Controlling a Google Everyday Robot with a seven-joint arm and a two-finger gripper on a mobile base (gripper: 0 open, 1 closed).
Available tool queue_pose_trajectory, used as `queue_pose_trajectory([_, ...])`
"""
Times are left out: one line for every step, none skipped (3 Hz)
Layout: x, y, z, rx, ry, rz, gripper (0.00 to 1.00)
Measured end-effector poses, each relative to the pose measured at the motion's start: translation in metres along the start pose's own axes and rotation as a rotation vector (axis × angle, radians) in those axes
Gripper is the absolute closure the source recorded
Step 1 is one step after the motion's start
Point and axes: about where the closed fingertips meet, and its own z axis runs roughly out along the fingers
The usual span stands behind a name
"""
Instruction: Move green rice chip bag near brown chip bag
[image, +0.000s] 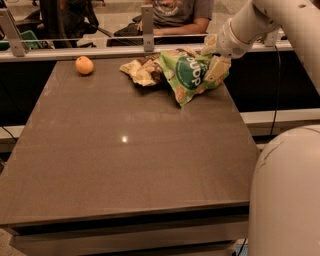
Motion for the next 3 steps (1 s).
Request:
queue_pose_trajectory([-0.0072,-0.0036,-0.0043,0.006,-0.015,-0.011,0.00])
queue_pose_trajectory([-0.0084,-0.0040,-0.0053,0.007,-0.017,-0.013,0.00])
queue_pose_trajectory([-0.0115,0.0016,-0.0116,0.008,-0.048,0.002,0.00])
